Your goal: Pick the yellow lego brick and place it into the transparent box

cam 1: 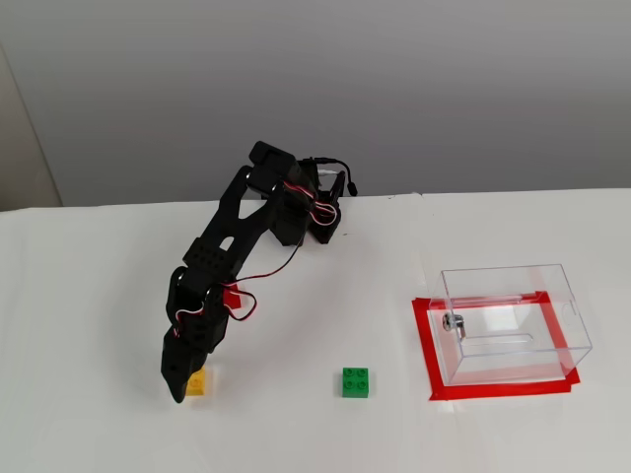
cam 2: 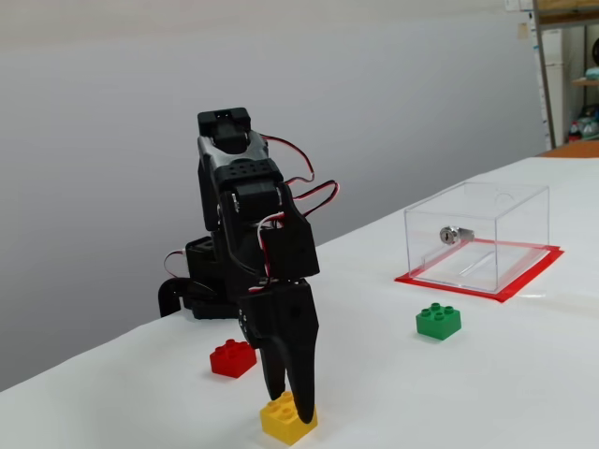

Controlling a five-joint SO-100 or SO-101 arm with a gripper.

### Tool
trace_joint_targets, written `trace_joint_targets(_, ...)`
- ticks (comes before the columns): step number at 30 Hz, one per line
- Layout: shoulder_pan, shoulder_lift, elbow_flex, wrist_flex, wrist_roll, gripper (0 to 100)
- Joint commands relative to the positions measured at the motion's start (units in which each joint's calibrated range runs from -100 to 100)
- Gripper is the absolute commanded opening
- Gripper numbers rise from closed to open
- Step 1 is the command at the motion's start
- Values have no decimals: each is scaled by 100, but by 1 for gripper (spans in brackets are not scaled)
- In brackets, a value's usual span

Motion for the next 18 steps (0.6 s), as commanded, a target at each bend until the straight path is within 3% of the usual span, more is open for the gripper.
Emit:
trace_joint_targets(1, 23, 8, -215, 44, 16, 32)
trace_joint_targets(18, 45, 271, -143, 44, 188, 31)
